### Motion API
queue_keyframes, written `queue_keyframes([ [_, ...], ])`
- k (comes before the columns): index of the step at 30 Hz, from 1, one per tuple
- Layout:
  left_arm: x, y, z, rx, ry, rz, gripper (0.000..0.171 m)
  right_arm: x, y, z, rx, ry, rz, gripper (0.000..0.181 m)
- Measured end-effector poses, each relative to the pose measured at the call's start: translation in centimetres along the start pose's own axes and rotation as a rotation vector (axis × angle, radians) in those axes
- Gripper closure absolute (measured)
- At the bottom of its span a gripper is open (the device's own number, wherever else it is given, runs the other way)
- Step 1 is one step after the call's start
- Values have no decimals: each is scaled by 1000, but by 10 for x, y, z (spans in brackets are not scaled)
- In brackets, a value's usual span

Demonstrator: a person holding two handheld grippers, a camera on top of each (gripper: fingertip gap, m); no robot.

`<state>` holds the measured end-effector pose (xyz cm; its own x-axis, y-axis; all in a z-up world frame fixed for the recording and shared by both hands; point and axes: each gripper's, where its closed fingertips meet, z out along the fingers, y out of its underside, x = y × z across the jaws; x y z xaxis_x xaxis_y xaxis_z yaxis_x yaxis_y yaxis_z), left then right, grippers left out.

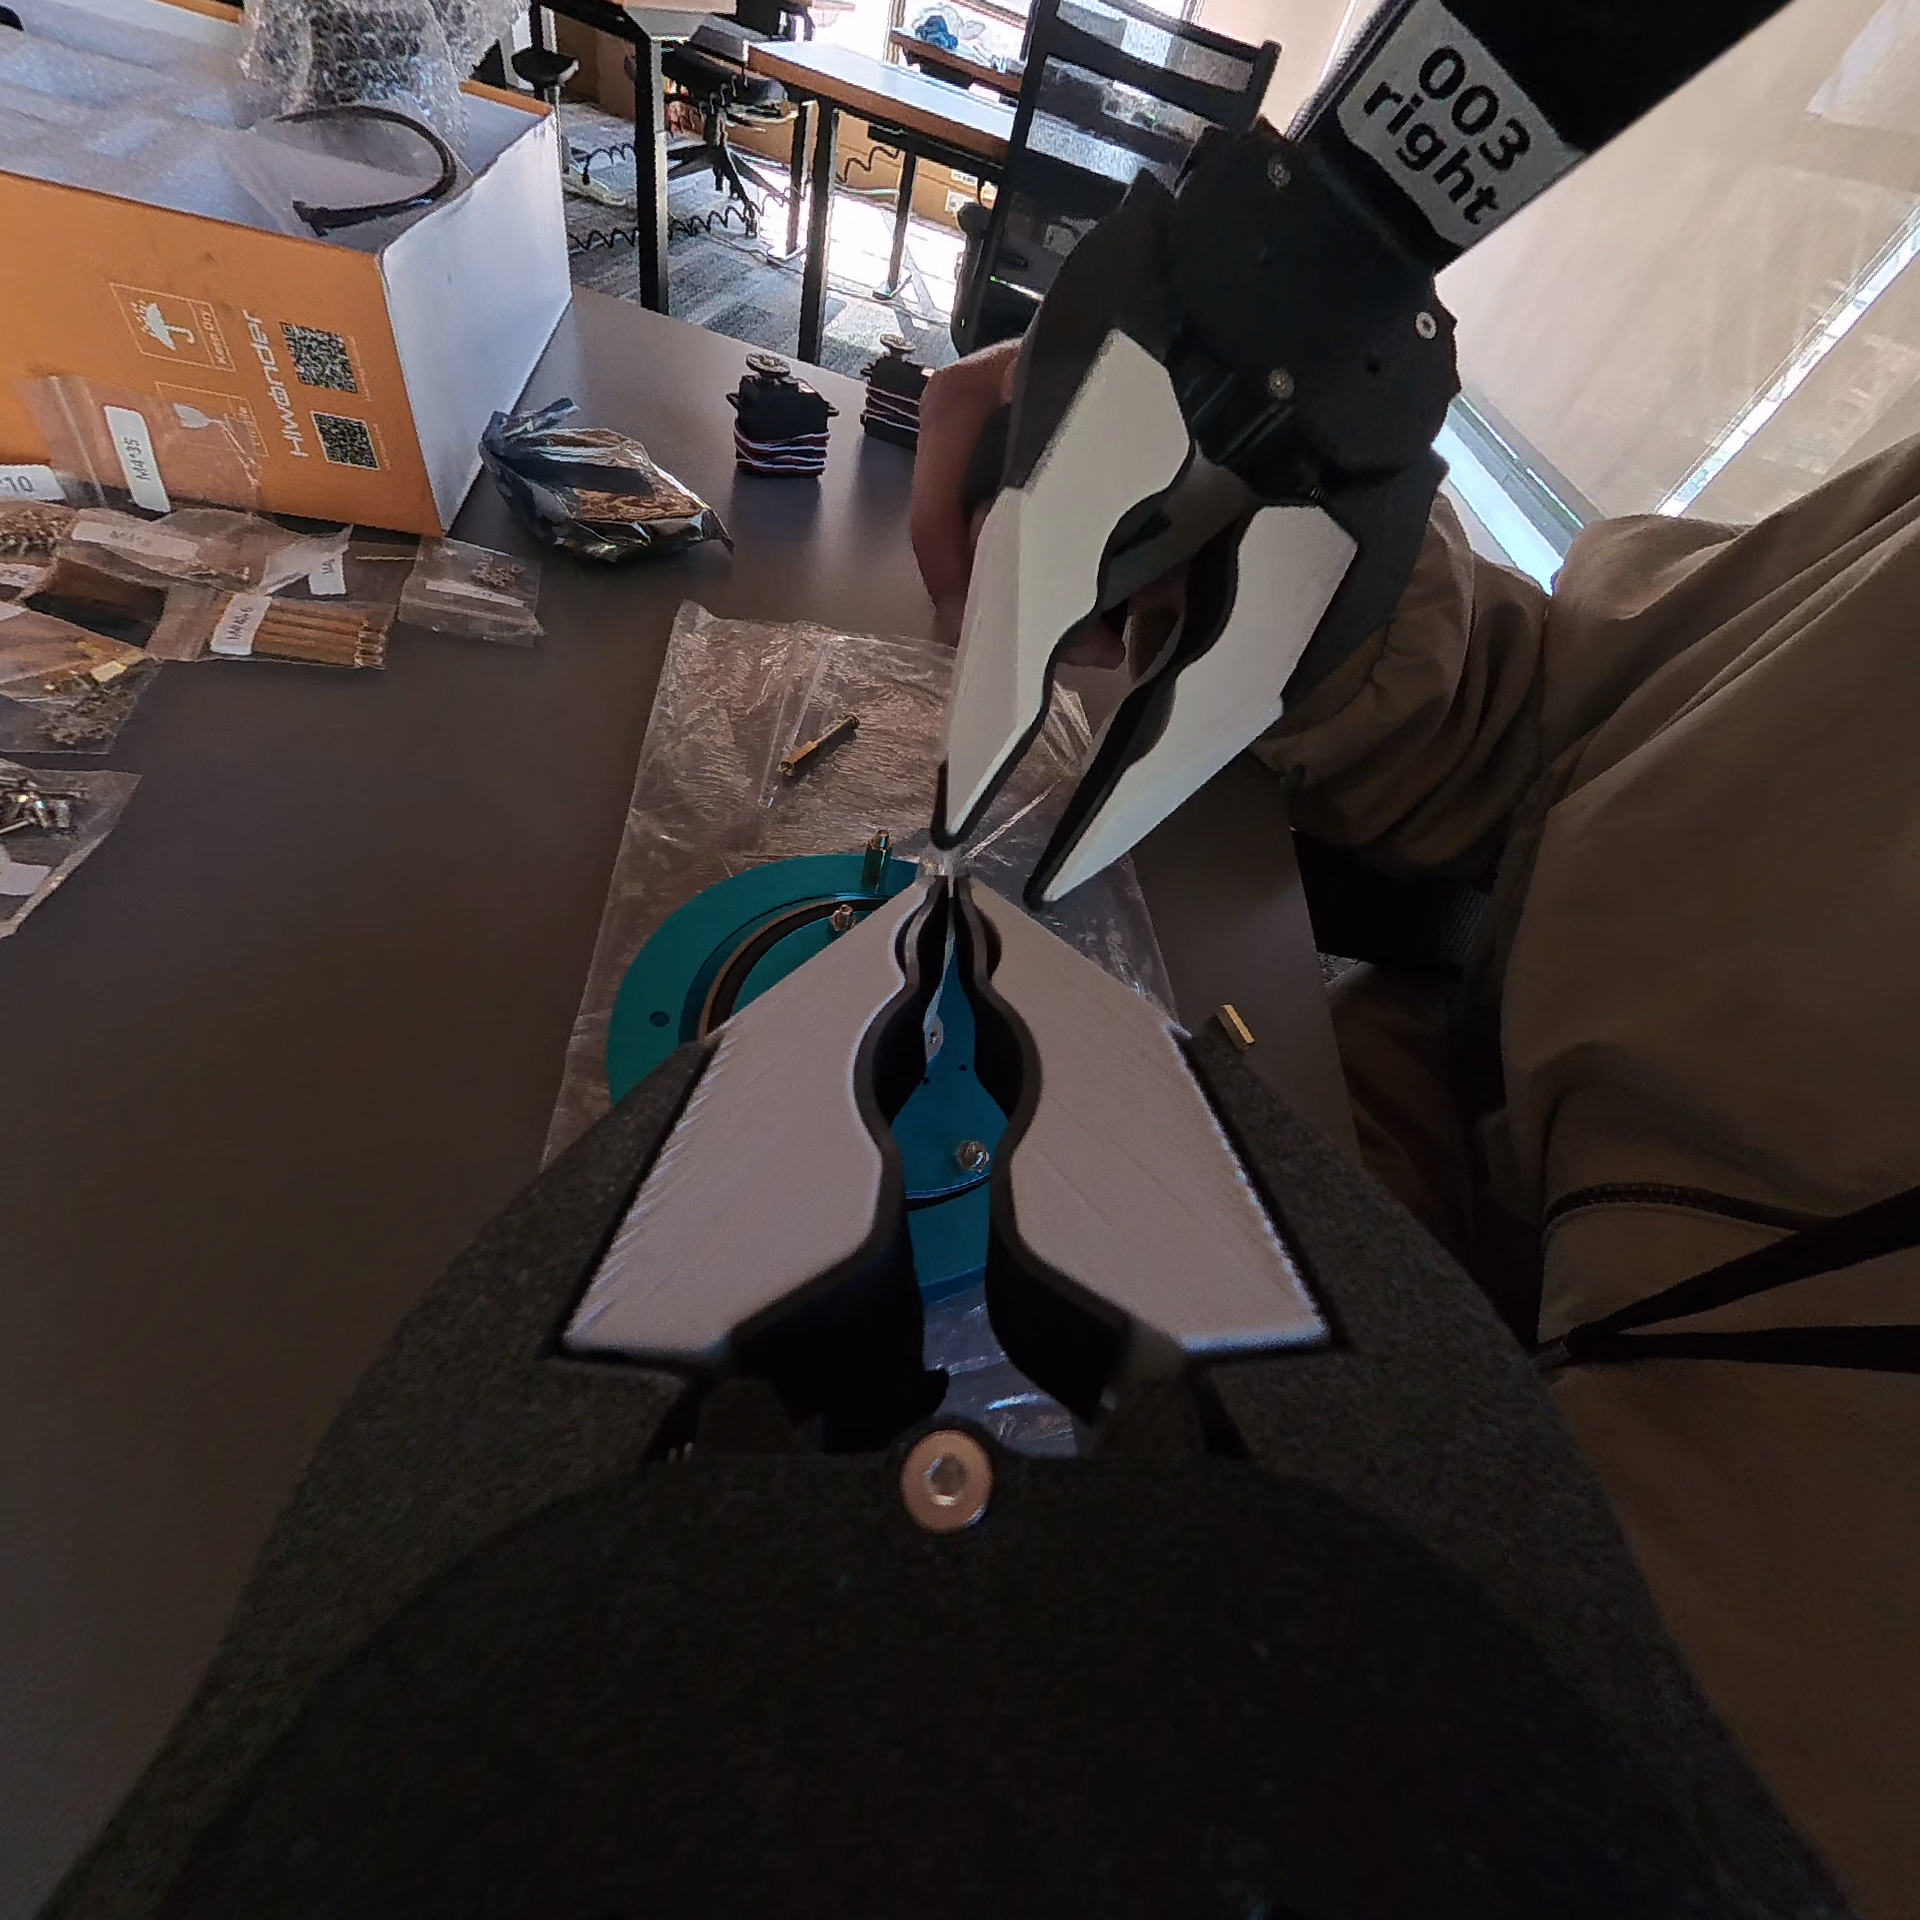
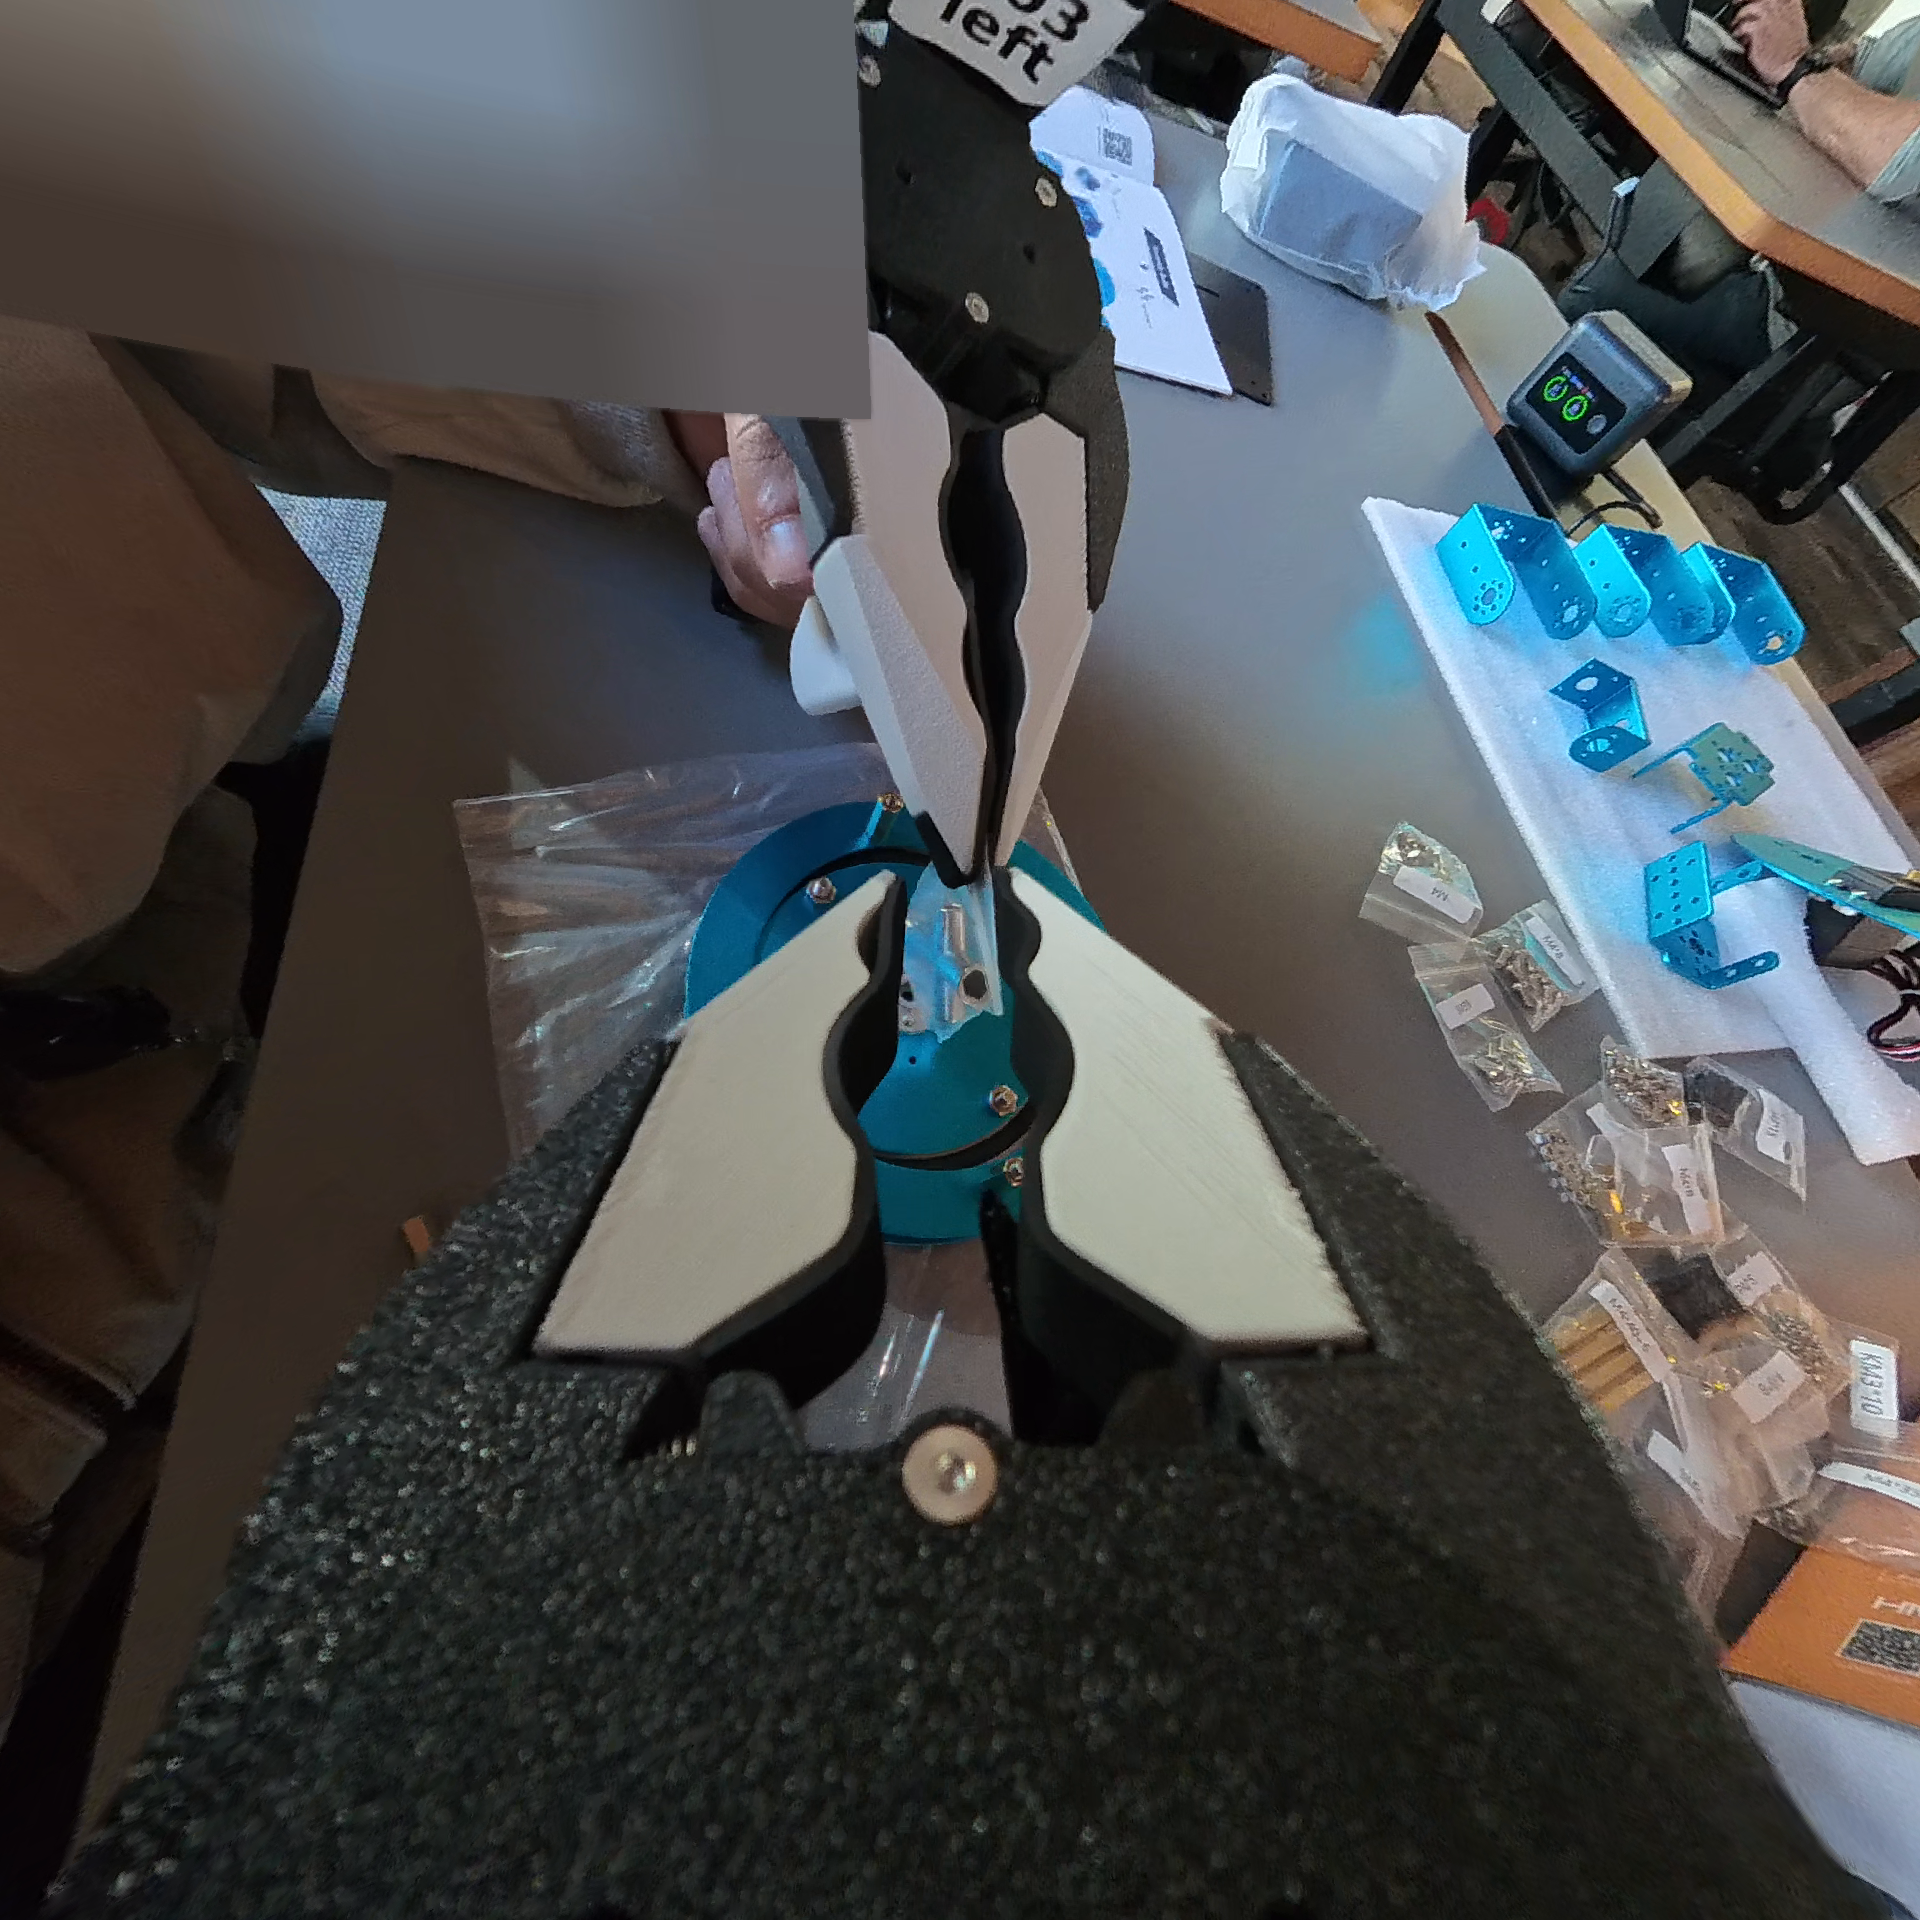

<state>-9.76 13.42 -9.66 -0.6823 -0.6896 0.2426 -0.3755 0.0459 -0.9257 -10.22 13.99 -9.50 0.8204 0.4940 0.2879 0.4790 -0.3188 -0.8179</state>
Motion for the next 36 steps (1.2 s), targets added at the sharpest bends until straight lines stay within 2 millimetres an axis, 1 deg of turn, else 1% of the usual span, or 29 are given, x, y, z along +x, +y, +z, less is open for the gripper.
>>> queue_keyframes([
  [2,-1,2,-2,-18,-15,74,171,0,4,0,-18,-18,27,165],
  [4,-5,5,-5,-53,-52,192,171,-6,10,0,-43,-73,76,162],
  [6,4,11,-5,-81,2,246,171,-9,9,2,-37,-93,106,165],
  [7,7,12,-5,-83,14,255,171,-7,11,5,-49,-69,111,166],
  [8,5,13,-4,-86,5,257,171,-3,13,8,-67,-28,109,174],
  [9,0,13,-3,-90,-18,251,171,-2,16,11,-82,1,108,180],
  [10,-8,12,-2,-91,-54,242,171,0,17,13,-91,36,122,180],
  [12,-28,7,-3,-77,-172,218,166,14,21,14,-111,153,206,181],
  [14,-48,3,-8,-70,-350,246,159,22,26,14,-105,223,392,181],
  [15,-49,3,-10,-65,-397,282,156,21,26,15,-71,212,489,181],
  [17,-44,1,-13,-50,-449,309,156,19,24,14,5,165,643,181],
  [18,-38,1,-12,-41,-446,290,152,20,26,12,11,155,685,181],
  [20,-23,1,-7,-26,-408,235,128,27,30,6,21,202,725,181],
  [21,-21,-1,-6,-19,-428,216,124,28,29,3,41,207,757,181],
  [24,-15,-1,2,-10,-515,210,125,16,20,2,106,120,865,181],
  [26,-12,1,13,-28,-569,242,124,7,15,2,131,69,896,181],
  [28,-9,0,21,-33,-619,268,123,5,16,1,136,72,891,181],
  [30,-11,-1,24,-35,-673,281,125,4,16,-1,138,72,891,181],
  [32,-15,2,24,-56,-716,288,128,1,14,-4,148,61,891,181],
  [33,-13,3,26,-56,-712,289,131,-1,14,-5,147,61,888,181],
  [36,-11,4,28,-53,-709,291,131,-2,15,-7,149,69,871,180],
])
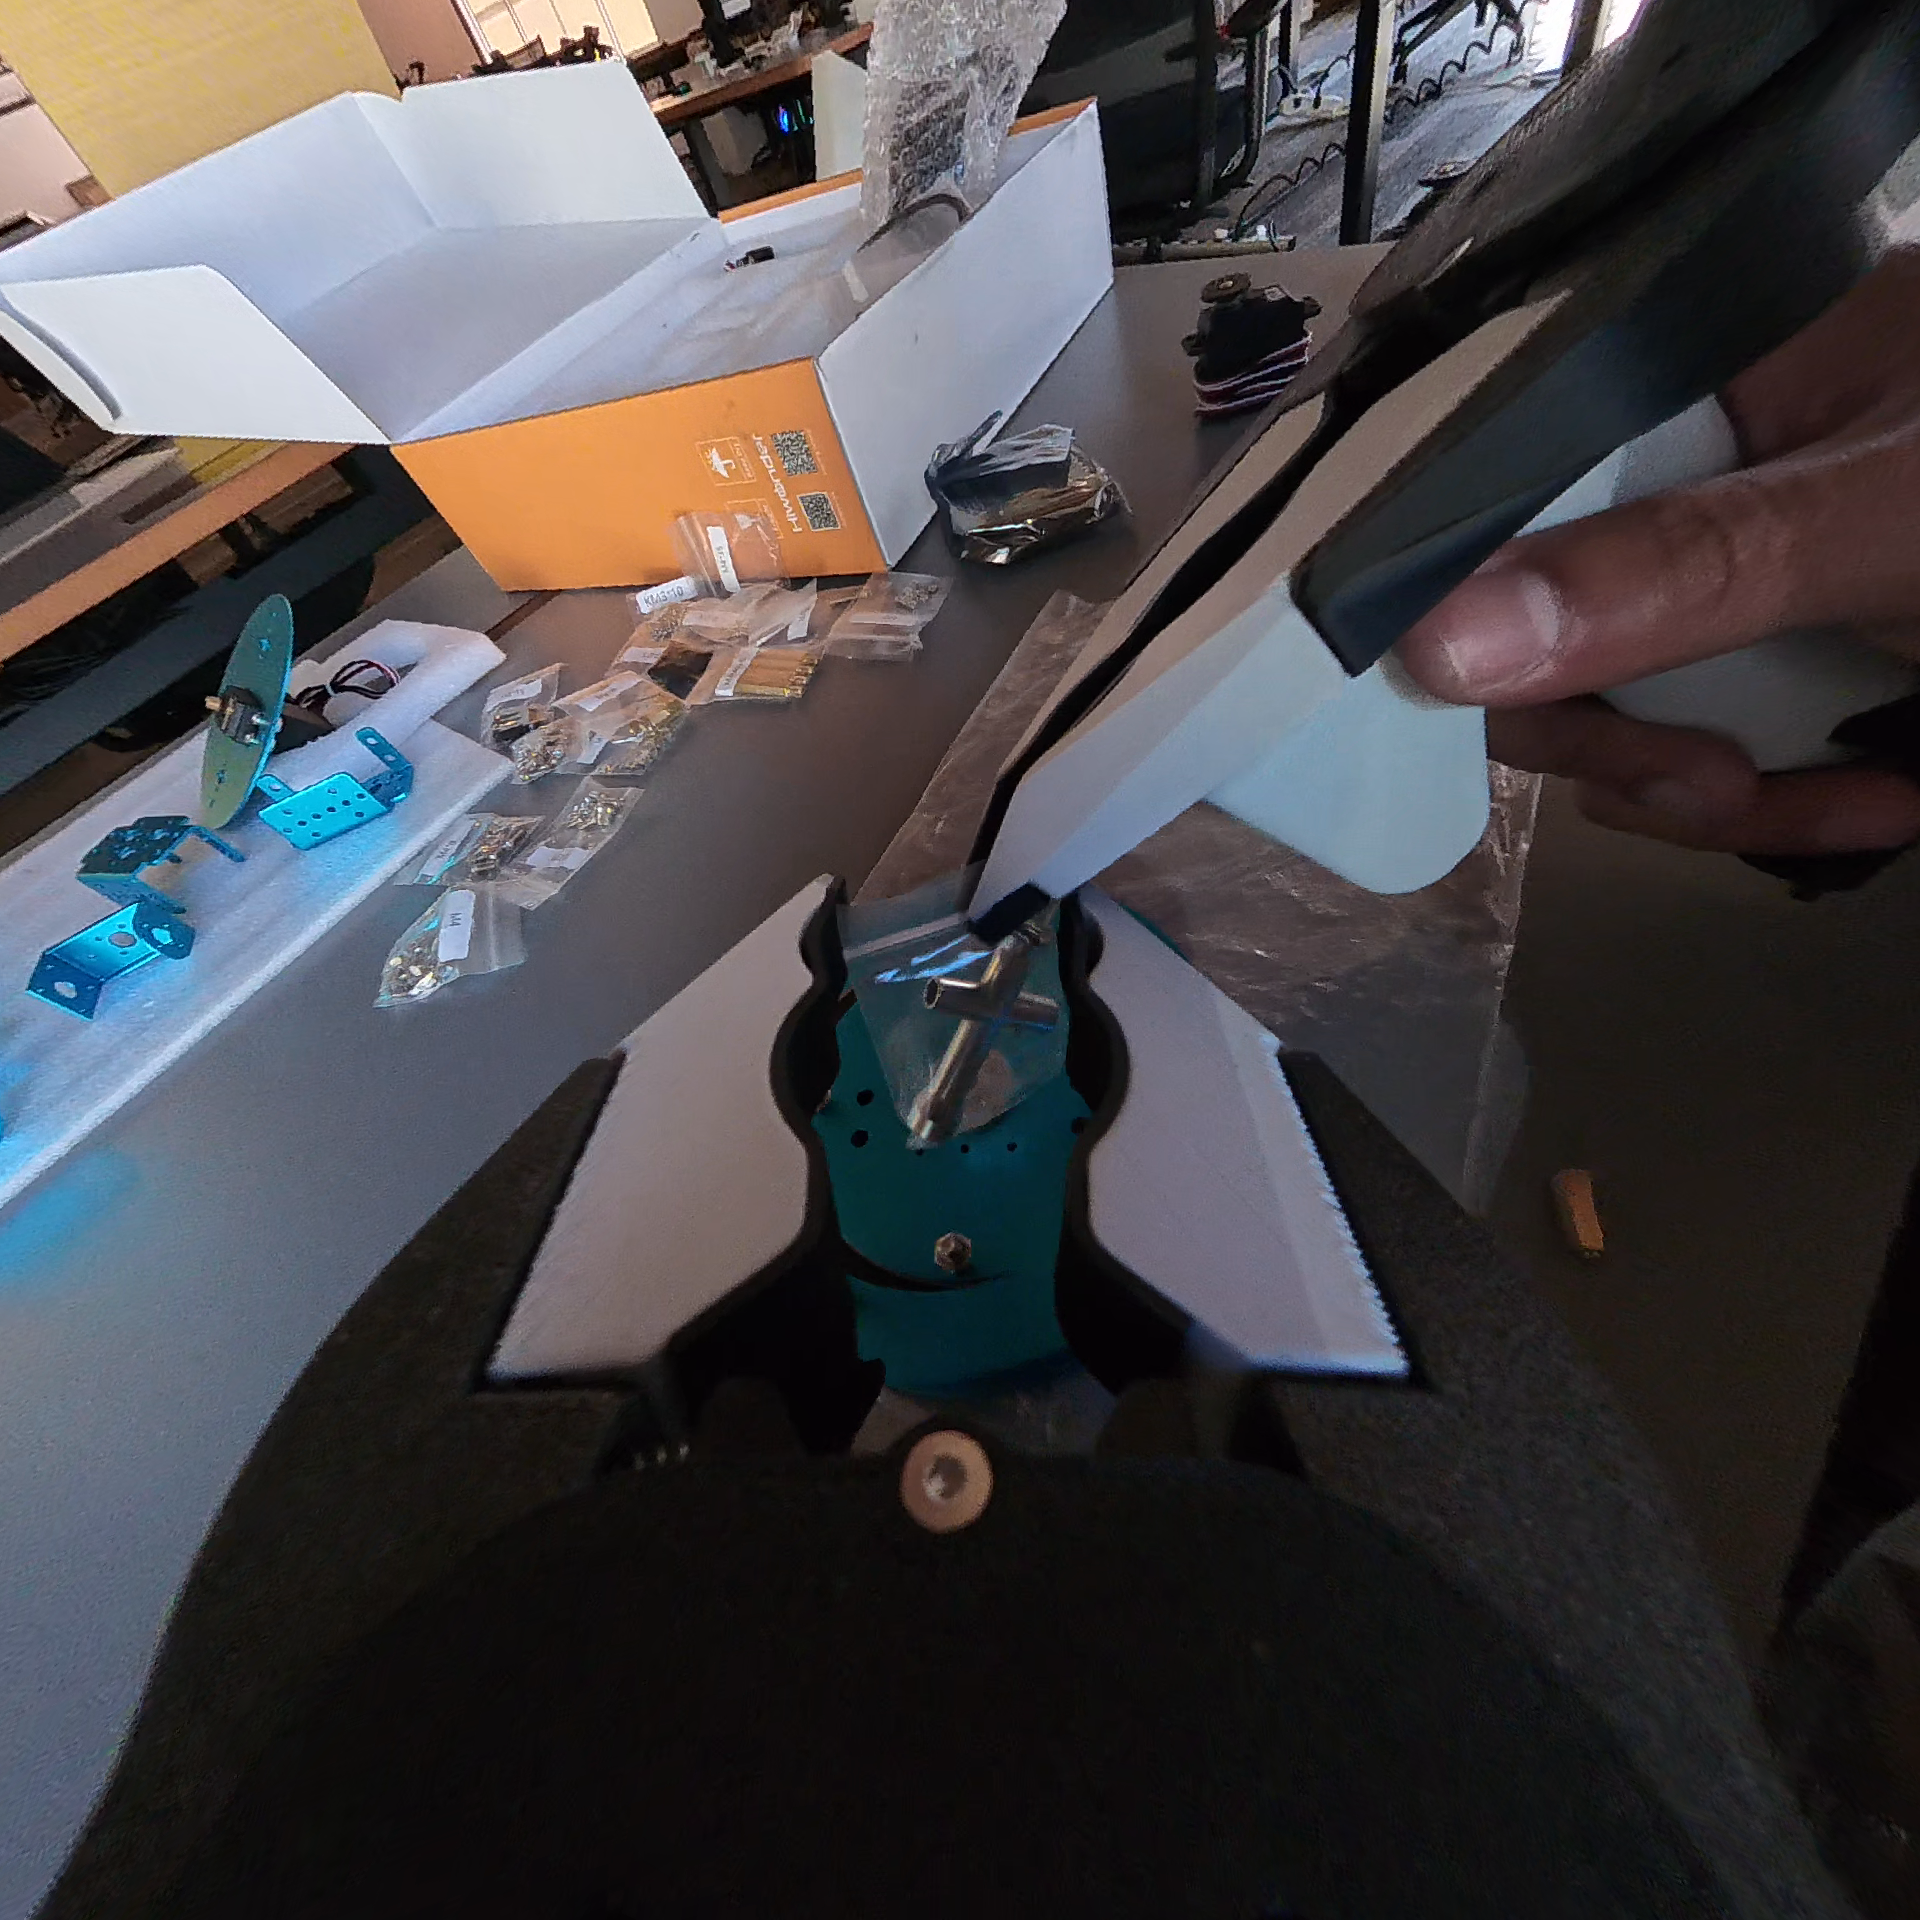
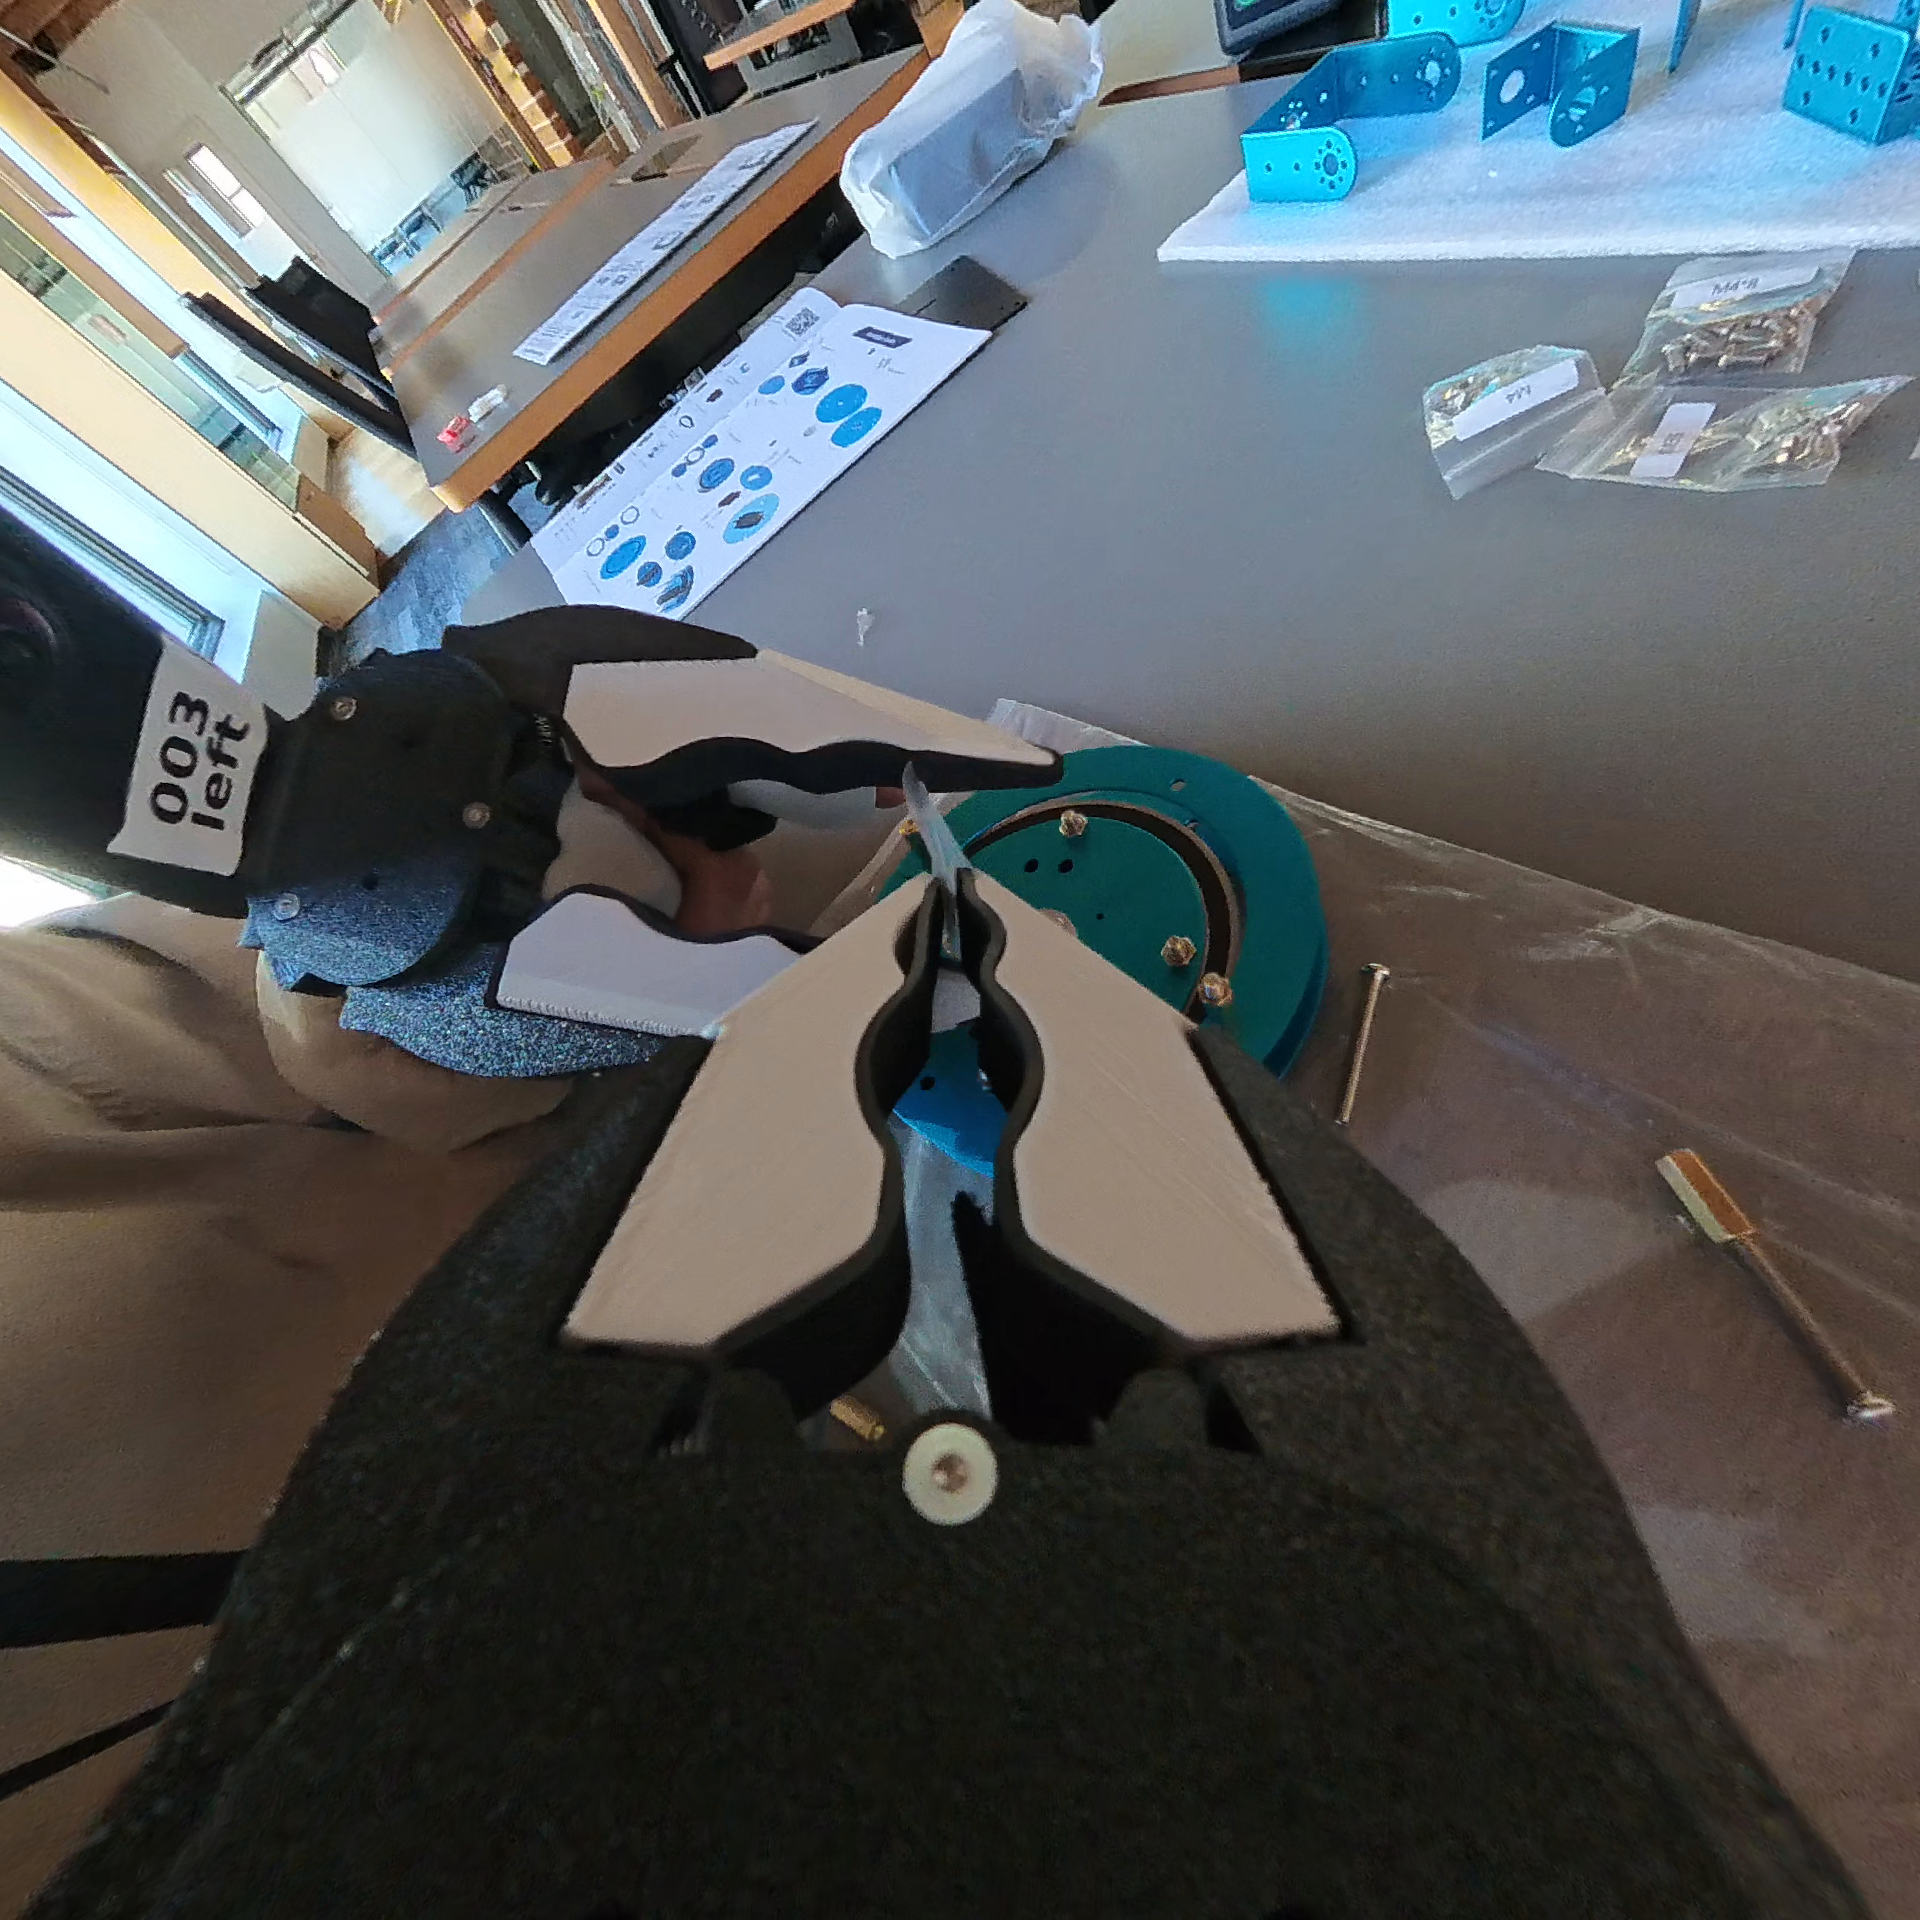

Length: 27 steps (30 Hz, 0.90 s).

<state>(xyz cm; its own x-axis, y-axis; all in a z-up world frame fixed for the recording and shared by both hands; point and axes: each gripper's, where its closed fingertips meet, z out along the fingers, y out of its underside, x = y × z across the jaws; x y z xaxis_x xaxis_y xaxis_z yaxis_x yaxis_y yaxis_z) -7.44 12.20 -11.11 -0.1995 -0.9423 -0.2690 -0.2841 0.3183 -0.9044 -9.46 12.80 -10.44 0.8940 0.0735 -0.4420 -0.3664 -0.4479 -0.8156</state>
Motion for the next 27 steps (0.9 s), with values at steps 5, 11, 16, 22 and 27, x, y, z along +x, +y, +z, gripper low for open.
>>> queue_keyframes([
  [5,8,1,-1,8,30,23,132,-9,-8,-10,18,-132,-35,171],
  [11,14,3,1,-6,52,54,132,-5,-13,-20,-159,-328,-163,168],
  [16,13,2,1,3,52,54,150,-4,1,-7,-266,-407,-141,167],
  [22,6,3,0,3,40,34,166,-2,-1,-8,-222,-442,-124,170],
  [27,3,0,-16,9,66,41,151,-3,-2,-13,-193,-462,-141,168],
])
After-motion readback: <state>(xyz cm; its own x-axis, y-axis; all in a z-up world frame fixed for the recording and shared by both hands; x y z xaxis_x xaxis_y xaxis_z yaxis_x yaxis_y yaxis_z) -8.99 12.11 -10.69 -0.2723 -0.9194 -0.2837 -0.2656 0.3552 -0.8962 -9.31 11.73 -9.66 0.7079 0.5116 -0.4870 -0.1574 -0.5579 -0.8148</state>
